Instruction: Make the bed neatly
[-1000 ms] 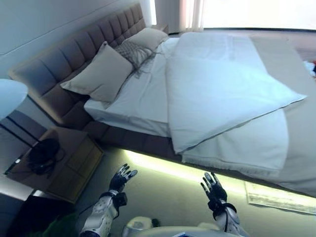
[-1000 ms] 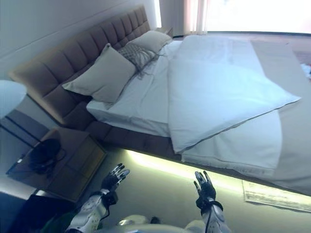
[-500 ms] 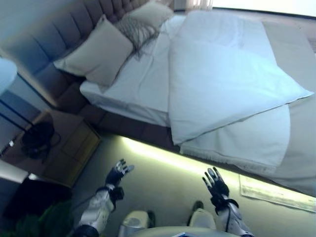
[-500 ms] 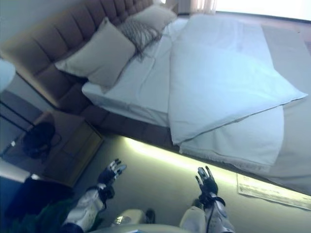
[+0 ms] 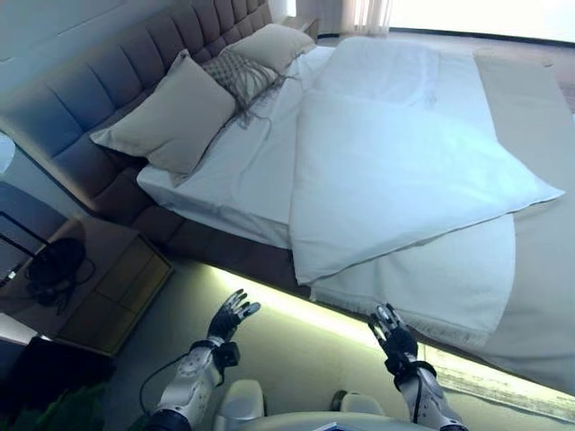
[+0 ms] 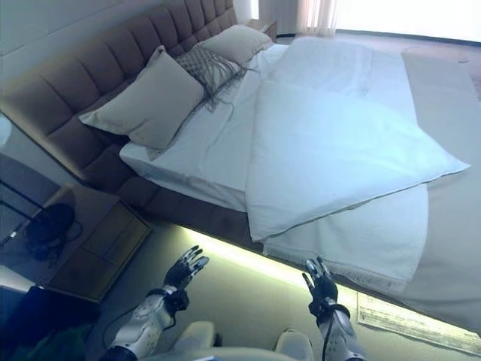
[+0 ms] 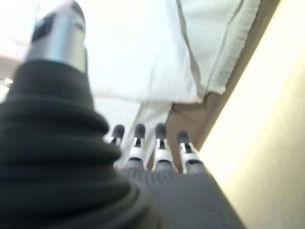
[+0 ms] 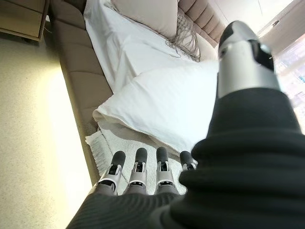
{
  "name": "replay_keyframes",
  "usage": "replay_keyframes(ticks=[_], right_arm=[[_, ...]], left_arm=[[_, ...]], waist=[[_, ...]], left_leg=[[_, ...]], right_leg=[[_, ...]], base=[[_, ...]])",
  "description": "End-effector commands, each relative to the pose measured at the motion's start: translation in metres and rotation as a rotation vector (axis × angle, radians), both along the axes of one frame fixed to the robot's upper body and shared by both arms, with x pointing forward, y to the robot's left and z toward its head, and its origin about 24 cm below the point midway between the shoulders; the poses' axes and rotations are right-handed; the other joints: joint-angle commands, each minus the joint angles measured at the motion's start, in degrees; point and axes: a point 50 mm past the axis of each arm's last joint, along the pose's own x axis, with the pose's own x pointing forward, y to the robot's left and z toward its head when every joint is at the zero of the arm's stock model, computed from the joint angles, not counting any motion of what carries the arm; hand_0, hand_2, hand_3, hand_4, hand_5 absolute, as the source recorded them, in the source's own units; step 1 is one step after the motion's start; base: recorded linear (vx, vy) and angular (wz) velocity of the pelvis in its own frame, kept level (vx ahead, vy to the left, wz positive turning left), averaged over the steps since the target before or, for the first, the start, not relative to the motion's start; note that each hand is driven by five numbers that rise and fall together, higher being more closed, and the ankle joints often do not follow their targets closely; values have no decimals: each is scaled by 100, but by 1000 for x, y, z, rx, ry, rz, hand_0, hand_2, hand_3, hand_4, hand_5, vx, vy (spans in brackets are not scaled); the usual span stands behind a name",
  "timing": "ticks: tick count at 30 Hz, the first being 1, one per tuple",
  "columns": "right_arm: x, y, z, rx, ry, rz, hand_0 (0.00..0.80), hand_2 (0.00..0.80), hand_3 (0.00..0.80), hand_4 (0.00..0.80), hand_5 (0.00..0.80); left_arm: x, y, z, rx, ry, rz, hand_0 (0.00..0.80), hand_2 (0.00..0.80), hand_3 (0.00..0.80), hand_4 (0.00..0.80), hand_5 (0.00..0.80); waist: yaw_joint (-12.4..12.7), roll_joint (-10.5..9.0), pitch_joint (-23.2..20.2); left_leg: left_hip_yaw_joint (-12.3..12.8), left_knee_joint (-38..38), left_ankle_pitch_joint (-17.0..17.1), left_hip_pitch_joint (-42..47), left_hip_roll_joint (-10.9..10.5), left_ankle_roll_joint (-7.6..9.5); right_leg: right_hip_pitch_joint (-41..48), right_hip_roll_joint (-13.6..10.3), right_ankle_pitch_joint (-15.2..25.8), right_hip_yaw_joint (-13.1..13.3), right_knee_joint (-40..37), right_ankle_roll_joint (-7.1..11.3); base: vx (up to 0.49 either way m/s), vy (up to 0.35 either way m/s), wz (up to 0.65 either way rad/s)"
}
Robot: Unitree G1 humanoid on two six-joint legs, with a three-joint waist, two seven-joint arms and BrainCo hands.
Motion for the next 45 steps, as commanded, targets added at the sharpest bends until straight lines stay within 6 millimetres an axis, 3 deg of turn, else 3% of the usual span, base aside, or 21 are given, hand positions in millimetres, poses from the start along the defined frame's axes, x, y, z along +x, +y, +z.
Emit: replay_keyframes(ticks=[1,4,7,10,12,16,17,18,19,20,21,23,25,26,28,31,35,39,43,45], right_arm=[[10,8,15,15,-57,27,0,0,0,0,0],[9,10,16,9,-72,54,0,0,0,0,0],[7,9,16,-6,-68,84,0,0,0,0,0],[6,8,14,-18,-46,111,0,0,0,0,0],[1,9,10,-22,-16,123,0,0,0,0,0],[-12,18,1,-10,38,113,0,0,0,0,0],[-15,25,2,22,30,101,0,0,0,0,0],[-17,29,4,35,19,94,0,0,0,0,0],[-19,30,5,32,14,93,0,0,0,0,0],[-25,33,8,17,6,85,0,0,0,0,0],[-28,34,10,22,-1,75,0,0,0,0,0],[-34,38,11,39,-11,68,0,0,0,0,0],[-35,38,9,34,-12,75,0,0,0,0,0],[-35,35,7,34,-13,75,0,0,0,0,0],[-29,28,5,40,-15,61,0,0,0,0,0],[-19,21,3,54,-22,48,0,0,0,0,0],[-17,11,0,56,-27,31,0,0,0,0,0],[-16,11,-1,64,-38,39,0,0,0,0,0],[-17,10,-4,65,-24,39,0,0,0,0,0],[-16,11,-5,72,-20,33,0,0,0,0,0]], left_arm=[[15,5,18,-19,-116,64,0,0,0,0,0],[9,6,15,-20,-104,85,0,0,0,0,0],[1,12,11,-21,-79,107,0,0,0,0,0],[-7,20,6,-30,-51,133,0,0,0,0,0],[-13,27,4,-40,-33,156,0,0,0,0,0],[-20,35,1,-22,-6,172,0,0,0,0,0],[-15,36,7,-16,-32,150,0,0,0,0,0],[-12,34,11,-22,-52,124,0,0,0,0,0],[-12,34,12,-16,-55,115,0,0,0,0,0],[-16,33,13,4,-46,96,0,0,0,0,0],[-18,34,12,16,-39,86,0,0,0,0,0],[-17,36,13,40,-48,74,0,0,0,0,0],[-7,34,16,52,-69,78,0,0,0,0,0],[-2,33,18,60,-76,85,0,0,0,0,0],[7,36,21,67,-81,113,0,0,0,0,0],[12,40,22,64,-89,126,0,0,0,0,0],[4,43,19,57,-85,128,0,0,0,0,0],[-4,49,14,69,-73,133,0,0,0,0,0],[-3,50,16,68,-82,126,0,0,0,0,0],[-2,49,17,67,-91,125,0,0,0,0,0]], waist=[[188,113,86],[459,282,163],[585,418,229],[670,582,256],[697,614,246],[732,486,120],[762,335,37],[801,271,-35],[820,206,-60],[810,169,-137],[788,185,-182],[698,217,-234],[580,203,-213],[525,174,-161],[421,-13,-33],[243,-231,70],[196,-276,42],[257,-291,-77],[277,-281,-169],[299,-258,-200]], left_leg=[[-187,-1549,1052,135,33,5],[-446,-2371,1771,-224,322,-264],[-424,-2630,2141,-491,523,-372],[-391,-2595,2190,-592,613,-399],[-377,-2419,2004,-577,583,-373],[-159,-2232,1224,-302,337,-80],[71,-1910,976,-379,131,150],[179,-1779,806,-397,-34,352],[234,-1719,739,-403,-146,433],[290,-1618,582,-314,-434,664],[309,-1589,499,-226,-533,772],[372,-1591,362,-23,-616,916],[405,-1627,297,180,-669,958],[381,-1609,246,247,-706,948],[312,-1549,-6,438,-918,940],[222,-1500,-468,790,-1161,914],[170,-1507,-759,1081,-1195,890],[183,-1469,-904,1241,-1177,913],[187,-1252,-884,1286,-1122,896],[181,-1127,-748,1262,-1034,844]], right_leg=[[399,361,693,61,-698,555],[627,498,393,138,-693,468],[753,523,66,164,-440,352],[793,428,-335,171,149,292],[848,244,-546,226,510,358],[1040,-596,-796,295,1255,808],[1234,-991,-430,375,1701,993],[1292,-1196,-99,418,2138,1009],[1275,-1313,8,459,2323,1033],[1058,-1422,611,672,3073,1027],[849,-1403,897,757,3423,998],[282,-1243,997,837,3732,864],[-179,-1009,897,616,3238,750],[-303,-906,878,505,2741,739],[-550,-808,1374,210,1203,907],[-887,-732,2002,107,-323,1163],[-806,-586,2376,40,-1468,1313],[-721,-545,2387,-9,-1444,1284],[-644,-549,2287,54,-1131,1228],[-500,-442,2073,69,-973,1191]], base=[[373,67,-10],[410,129,-26],[475,182,-36],[565,260,-34],[679,312,-32],[711,350,-40],[571,270,-25],[550,262,-13],[494,277,1],[449,256,11],[478,258,14],[386,138,15],[332,14,3],[288,-115,-11],[324,-165,-11],[339,-130,-23],[302,-96,23],[291,-116,34],[285,-175,8],[247,-253,7]])
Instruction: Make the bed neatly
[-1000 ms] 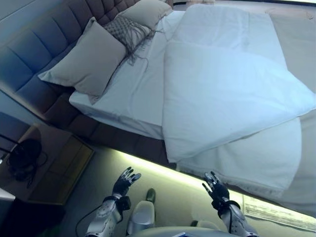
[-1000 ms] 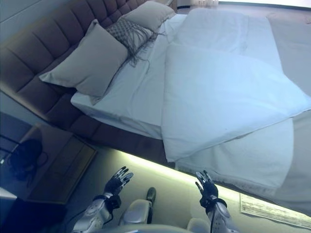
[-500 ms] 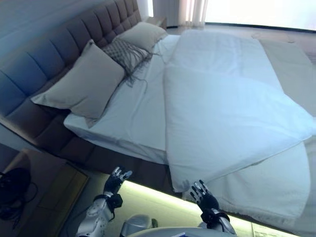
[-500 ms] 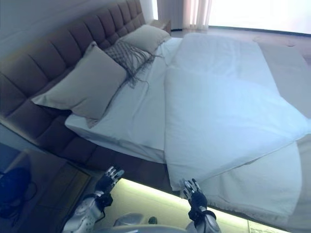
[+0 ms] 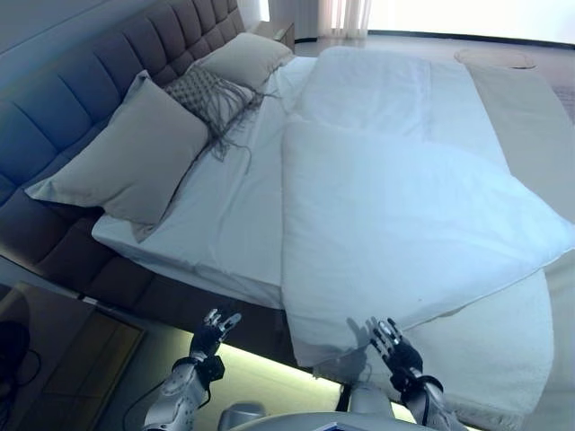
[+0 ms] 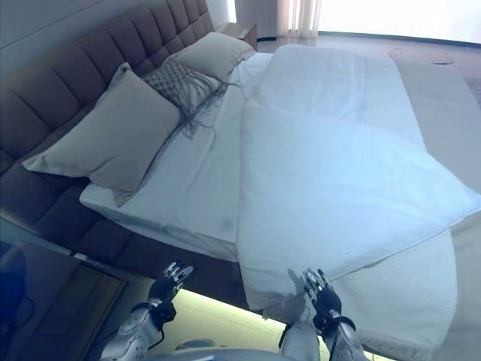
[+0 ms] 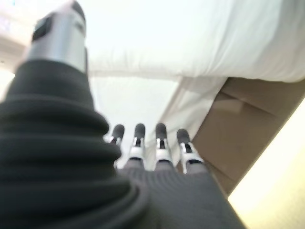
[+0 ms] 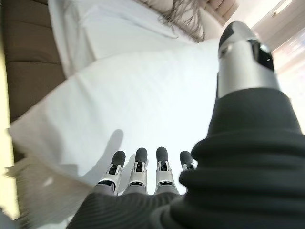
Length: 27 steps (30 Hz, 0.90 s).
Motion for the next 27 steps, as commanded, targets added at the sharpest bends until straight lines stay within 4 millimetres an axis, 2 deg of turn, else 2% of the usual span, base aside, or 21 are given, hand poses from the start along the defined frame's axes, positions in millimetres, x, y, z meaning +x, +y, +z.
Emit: replay_keyframes(ticks=[1,5,8,10,13,14,15,17,18,21,24,27], right_arm=[[-3,19,-2,68,-35,-12,0,0,0,0,0],[1,17,1,71,-52,-35,0,0,0,0,0],[0,4,-2,35,-28,-53,0,0,0,0,0],[-1,-5,-1,22,-33,-69,0,0,0,0,0],[7,-4,0,14,-32,-59,0,0,0,0,0],[7,-4,0,13,-30,-58,0,0,0,0,0],[11,-3,1,10,-22,-60,0,0,0,0,0],[17,-2,4,5,-20,-61,0,0,0,0,0],[20,-1,5,1,-23,-61,0,0,0,0,0],[21,1,7,-3,-17,-56,0,0,0,0,0],[17,2,8,3,-14,-50,0,0,0,0,0],[11,5,5,4,1,-40,0,0,0,0,0]], left_arm=[[14,21,24,63,-142,22,0,0,0,0,0],[21,15,27,26,-175,-4,0,0,0,0,0],[27,1,28,-21,-195,-27,0,0,0,0,0],[27,-7,28,-41,-197,-53,0,0,0,0,0],[25,-9,25,-40,-183,-35,0,0,0,0,0],[25,-9,24,-40,-179,-28,0,0,0,0,0],[24,-7,21,-38,-163,-14,0,0,0,0,0],[23,-6,18,-38,-140,5,0,0,0,0,0],[21,-5,15,-32,-120,13,0,0,0,0,0],[10,-1,6,-12,-64,26,0,0,0,0,0],[1,4,1,4,-35,25,0,0,0,0,0],[-4,14,2,3,-40,26,0,0,0,0,0]], waist=[[33,-339,-210],[-38,-321,-222],[-42,-324,-170],[15,-314,-127],[159,-298,-64],[171,-297,-57],[235,-231,-66],[343,-169,-43],[440,-83,-33],[563,62,-52],[563,160,-72],[499,198,-79]], left_leg=[[1,771,297,-265,-825,511],[10,1362,704,-425,-675,286],[90,2266,1280,-795,-643,41],[45,2346,1672,-1189,-440,-107],[-6,1700,1928,-1453,-124,-174],[-4,1641,1938,-1448,-107,-176],[-83,1089,2175,-1523,109,-268],[-192,466,2506,-1687,364,-411],[-306,31,2821,-1855,612,-558],[-393,-457,3198,-1992,951,-782],[-340,-340,3063,-1931,954,-800],[-240,164,2319,-1792,619,-611]], right_leg=[[474,-35,1188,124,-1326,696],[610,182,793,107,-1127,493],[871,286,515,-60,-1071,256],[1119,382,431,-112,-1218,152],[1400,581,318,-115,-1436,126],[1419,592,311,-110,-1450,124],[1497,693,277,-118,-1547,115],[1621,757,207,-111,-1648,102],[1715,790,106,-118,-1668,79],[1866,733,-132,-182,-1543,37],[1936,567,-355,-222,-1264,28],[1885,249,-469,-138,-920,99]], base=[[234,-274,12],[167,-229,22],[97,-155,36],[44,-72,76],[79,-10,26],[118,62,-29],[124,91,8],[186,164,69],[227,211,44],[276,225,3],[294,220,-6],[302,241,-27]])
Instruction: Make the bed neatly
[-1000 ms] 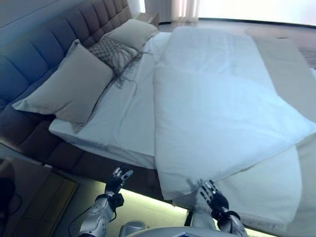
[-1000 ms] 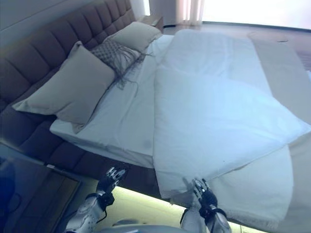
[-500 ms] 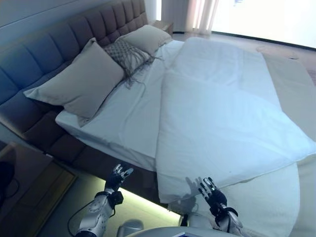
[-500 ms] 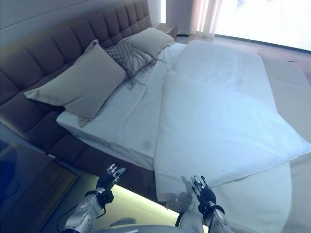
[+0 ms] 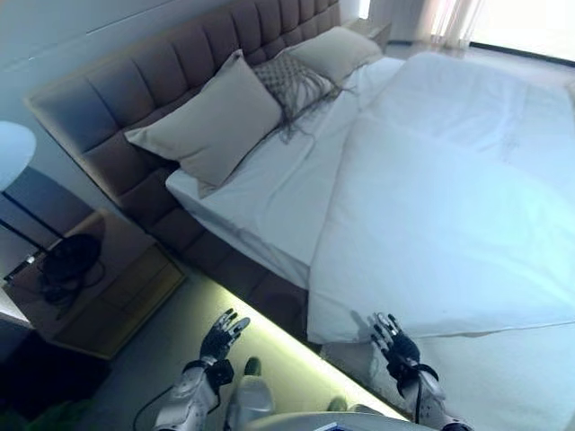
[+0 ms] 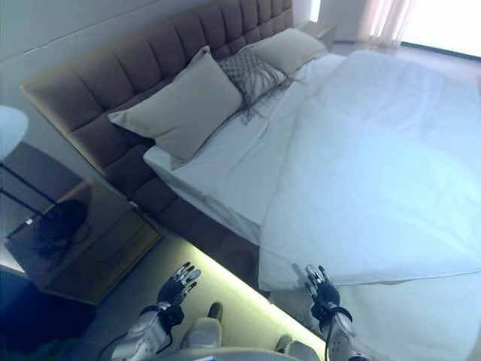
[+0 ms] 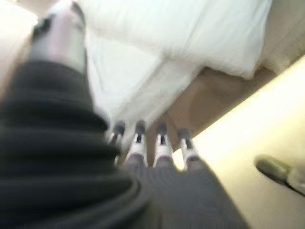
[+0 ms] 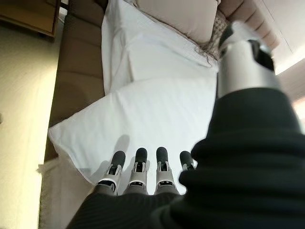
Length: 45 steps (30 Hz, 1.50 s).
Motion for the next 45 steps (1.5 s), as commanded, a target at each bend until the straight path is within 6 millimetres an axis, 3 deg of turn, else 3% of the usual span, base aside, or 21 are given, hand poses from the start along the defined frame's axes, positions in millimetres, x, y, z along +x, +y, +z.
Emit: replay_keyframes(ticks=[1,4,5,8,10,13,17,19,22,23,27,29,32,35,38,39,41,45], right_arm=[[3,9,8,21,-70,24,0,0,0,0,0],[-10,19,0,76,-47,-21,0,0,0,0,0],[-11,22,-1,82,-52,-20,0,0,0,0,0],[-9,39,4,75,-89,1,0,0,0,0,0],[-9,46,8,88,-104,-11,0,0,0,0,0],[-17,43,3,52,-54,-21,0,0,0,0,0],[-19,27,-5,37,-35,-82,0,0,0,0,0],[-19,7,-9,18,-28,-123,0,0,0,0,0],[-20,-14,-13,-4,18,-155,0,0,0,0,0],[-26,-26,-17,-22,52,-165,0,0,0,0,0],[-23,-39,-17,2,49,-160,0,0,0,0,0],[-9,-46,-10,-7,28,-173,0,0,0,0,0],[18,-57,6,36,-76,-244,0,0,0,0,0],[26,-64,9,93,-108,-343,0,0,0,0,0],[19,-74,6,86,-105,-394,0,0,0,0,0],[8,-78,1,91,-89,-417,0,0,0,0,0],[3,-75,-2,121,-89,-429,0,0,0,0,0],[19,-77,5,192,-189,-400,0,0,0,0,0]], left_arm=[[11,25,21,45,-134,11,0,0,0,0,0],[14,30,29,78,-151,-17,0,0,0,0,0],[19,30,33,88,-169,-36,0,0,0,0,0],[13,31,30,91,-131,-28,0,0,0,0,0],[9,33,28,129,-133,-70,0,0,0,0,0],[15,32,28,126,-143,-68,0,0,0,0,0],[24,28,30,113,-160,-81,0,0,0,0,0],[33,25,34,107,-193,-101,0,0,0,0,0],[42,26,42,97,-232,-100,0,0,0,0,0],[43,26,43,98,-236,-92,0,0,0,0,0],[40,30,45,112,-217,-57,0,0,0,0,0],[31,33,39,122,-183,-43,0,0,0,0,0],[24,38,33,117,-163,-33,0,0,0,0,0],[18,38,27,108,-143,-28,0,0,0,0,0],[25,37,34,105,-175,-69,0,0,0,0,0],[25,37,35,128,-175,-88,0,0,0,0,0],[23,41,36,139,-181,-73,0,0,0,0,0],[41,48,50,107,-268,-19,0,0,0,0,0]], waist=[[-20,-219,-177],[-41,-292,-209],[12,-321,-225],[48,-288,-265],[19,-247,-311],[-12,-274,-355],[-57,-393,-308],[-175,-561,-191],[-248,-628,-67],[-218,-626,-44],[-119,-741,81],[-13,-653,187],[241,-439,294],[318,-372,266],[365,-265,263],[382,-235,305],[348,-283,442],[320,-207,778]], left_leg=[[-111,74,878,-628,-252,100],[161,361,311,-439,-568,396],[159,481,188,-477,-632,506],[223,432,-9,-249,-867,844],[251,300,-14,-156,-942,968],[209,257,-91,-125,-1104,1060],[156,220,-153,-63,-1156,1025],[244,254,-346,5,-1212,995],[328,272,-544,75,-1175,1004],[337,336,-531,26,-1088,965],[584,1208,-696,-294,-770,721],[516,1515,-267,-641,-498,478],[127,965,390,-911,-337,255],[161,588,22,-744,-437,393],[290,612,-195,-724,-513,537],[279,876,-339,-794,-608,640],[319,1298,-569,-904,-725,707],[342,1977,-915,-1555,-756,771]], right_leg=[[1048,-534,659,-194,-857,541],[1144,-933,695,0,-660,828],[1138,-1102,692,-5,-550,855],[679,-1573,1187,154,548,919],[507,-1639,1219,271,1030,907],[430,-1625,1232,251,1095,890],[380,-1312,1394,113,-58,860],[138,-1138,1687,70,-875,962],[-152,-1037,1935,158,-1055,1062],[-45,-972,1805,157,-1081,1083],[192,-912,1572,-164,-1158,974],[237,-819,1491,-379,-1111,891],[206,-693,1361,-651,-1120,821],[126,-861,1269,-701,-935,893],[-213,-1213,1072,-654,-194,952],[-384,-1442,1005,-546,350,975],[-667,-1658,1243,-419,468,1043],[-1370,-1738,1330,-188,621,1124]], base=[[377,262,-44],[343,185,-45],[305,148,-21],[277,213,-9],[254,204,-8],[188,58,-9],[107,-175,-19],[85,-269,-36],[83,-265,-33],[103,-230,-2],[112,-222,21],[-37,-36,46],[-48,108,42],[68,249,-4],[48,262,13],[269,89,16],[157,-5,20],[-116,-64,0]])
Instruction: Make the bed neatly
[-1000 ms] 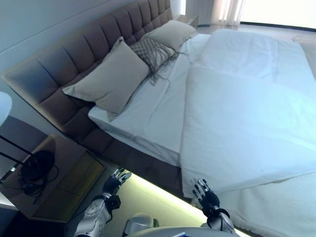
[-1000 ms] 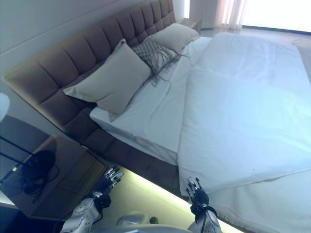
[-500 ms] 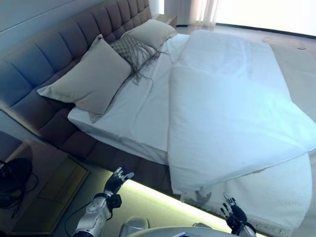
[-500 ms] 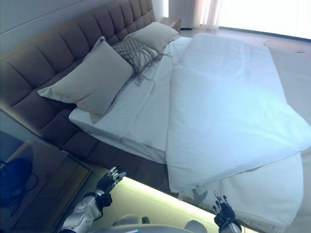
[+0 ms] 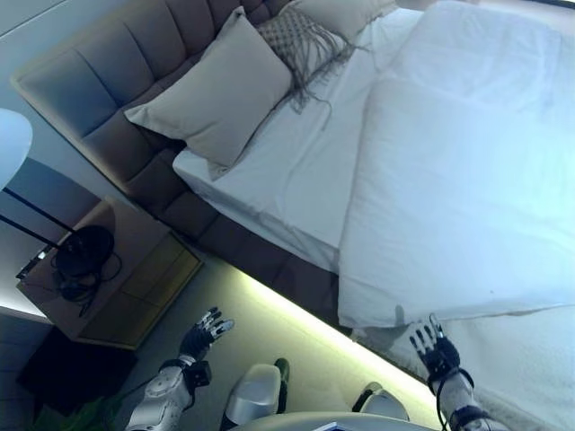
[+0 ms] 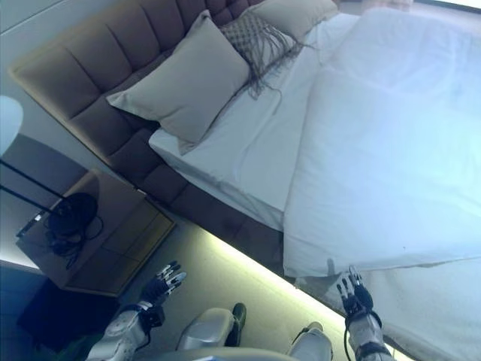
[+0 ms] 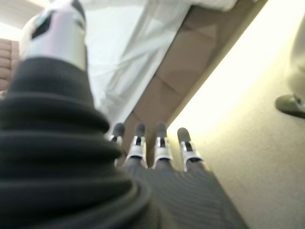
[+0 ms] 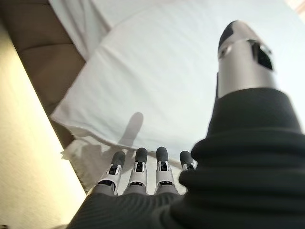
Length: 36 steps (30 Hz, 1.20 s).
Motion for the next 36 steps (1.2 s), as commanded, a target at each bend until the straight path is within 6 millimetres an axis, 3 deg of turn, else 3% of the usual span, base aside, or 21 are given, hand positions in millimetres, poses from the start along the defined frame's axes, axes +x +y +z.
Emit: replay_keyframes(ticks=[1,4,5,9,14,18,21,30,36], right_arm=[[29,-14,20,18,-185,-19,0,0,0,0,0],[46,-20,32,18,-246,-20,0,0,0,0,0],[50,-22,35,22,-254,-32,0,0,0,0,0],[52,-43,46,30,-281,-102,0,0,0,0,0],[47,-79,61,59,-358,-411,0,0,0,0,0],[44,-100,73,127,-435,-544,0,0,0,0,0],[51,-111,87,131,-502,-543,0,0,0,0,0],[63,-137,124,172,-598,-488,0,0,0,0,0],[82,-140,149,229,-746,-486,0,0,0,0,0]], left_arm=[[34,7,33,-44,-208,37,0,0,0,0,0],[49,0,42,-83,-263,18,0,0,0,0,0],[50,-3,43,-92,-271,14,0,0,0,0,0],[49,-8,44,-102,-286,13,0,0,0,0,0],[43,-6,40,-89,-272,36,0,0,0,0,0],[44,-4,41,-88,-281,51,0,0,0,0,0],[44,-3,45,-96,-299,45,0,0,0,0,0],[40,5,48,-109,-322,50,0,0,0,0,0],[40,12,51,-105,-341,52,0,0,0,0,0]], waist=[[163,93,420],[196,208,555],[225,258,565],[265,378,638],[310,493,656],[316,629,732],[350,752,819],[450,879,894],[466,946,920]], left_leg=[[-102,824,2,-892,233,54],[-76,1432,-184,-1578,232,73],[-121,1650,-405,-1693,231,61],[-139,2496,-700,-2408,153,172],[-186,2955,-865,-2872,47,180],[-219,2996,-798,-3089,-22,142],[-228,2885,-678,-3194,-56,107],[-204,2531,-369,-3248,-30,20],[-238,2508,-220,-3417,-47,-3]], right_leg=[[-484,-208,1029,249,-160,336],[-1188,-318,844,314,554,228],[-1361,-332,647,392,875,278],[-2115,-444,338,552,1843,164],[-2645,-471,125,758,2424,147],[-2929,-408,82,932,2595,203],[-3087,-381,113,995,2599,252],[-3176,-350,245,973,2404,352],[-3370,-308,243,1055,2512,360]], base=[[-261,-64,-3],[-190,-43,4],[-62,1,11],[-66,2,3],[-7,17,7],[-2,25,1],[-43,39,3],[4,13,2],[0,0,0]])
